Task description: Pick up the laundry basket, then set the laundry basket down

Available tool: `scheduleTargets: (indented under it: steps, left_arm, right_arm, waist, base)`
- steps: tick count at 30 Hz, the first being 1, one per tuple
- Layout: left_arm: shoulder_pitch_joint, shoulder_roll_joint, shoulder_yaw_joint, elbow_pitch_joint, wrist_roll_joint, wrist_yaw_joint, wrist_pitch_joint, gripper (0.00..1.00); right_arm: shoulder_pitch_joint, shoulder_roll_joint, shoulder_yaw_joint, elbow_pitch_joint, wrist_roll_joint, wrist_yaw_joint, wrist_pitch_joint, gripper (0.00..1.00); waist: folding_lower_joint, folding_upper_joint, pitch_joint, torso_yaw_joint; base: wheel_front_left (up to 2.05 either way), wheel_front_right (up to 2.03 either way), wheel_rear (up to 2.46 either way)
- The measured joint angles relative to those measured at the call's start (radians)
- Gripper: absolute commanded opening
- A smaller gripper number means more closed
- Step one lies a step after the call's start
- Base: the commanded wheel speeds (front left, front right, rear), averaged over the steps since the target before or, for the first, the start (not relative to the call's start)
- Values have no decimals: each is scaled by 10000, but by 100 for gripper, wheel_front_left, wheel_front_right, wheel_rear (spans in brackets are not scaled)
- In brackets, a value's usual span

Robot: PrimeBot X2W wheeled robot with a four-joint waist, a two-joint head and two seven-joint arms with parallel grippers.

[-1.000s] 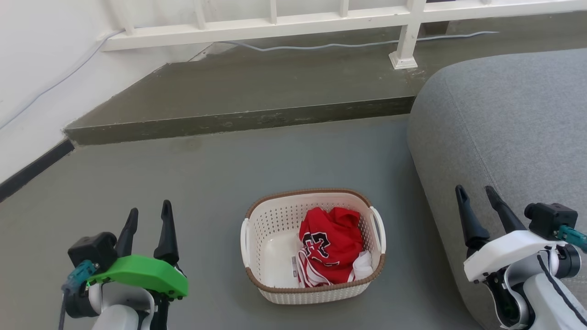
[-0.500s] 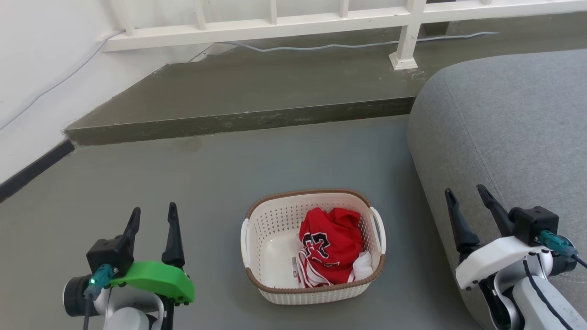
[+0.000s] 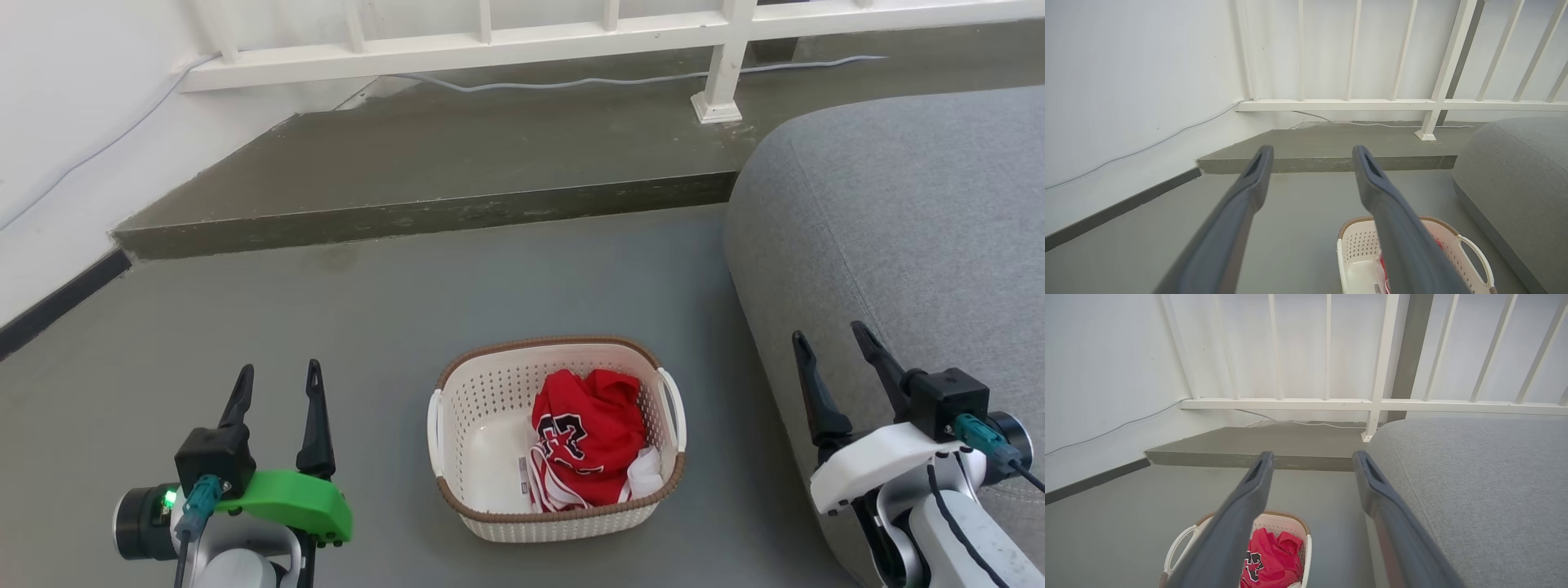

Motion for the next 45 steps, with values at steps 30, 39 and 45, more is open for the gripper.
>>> scheduleTargets:
  steps: [30, 39, 45]
  left_arm:
    - [74, -153, 163, 2, 58, 13, 0, 100]
    - [85, -180, 92, -94, 69, 13, 0, 100]
    - [-37, -196, -13, -272, 102, 13, 0, 100]
  right_arm:
    - [4, 157, -332, -123, -107, 142, -29, 100]
    - [-13, 165, -485, -255, -134, 276, -31, 100]
    - [-342, 159, -596, -303, -132, 382, -31, 100]
  waist:
    - [0, 0, 55, 4]
    - [0, 0, 482, 15]
    - [0, 0, 988, 38]
  base:
    - [0, 0, 0]
    - [0, 0, 0]
    - [0, 0, 0]
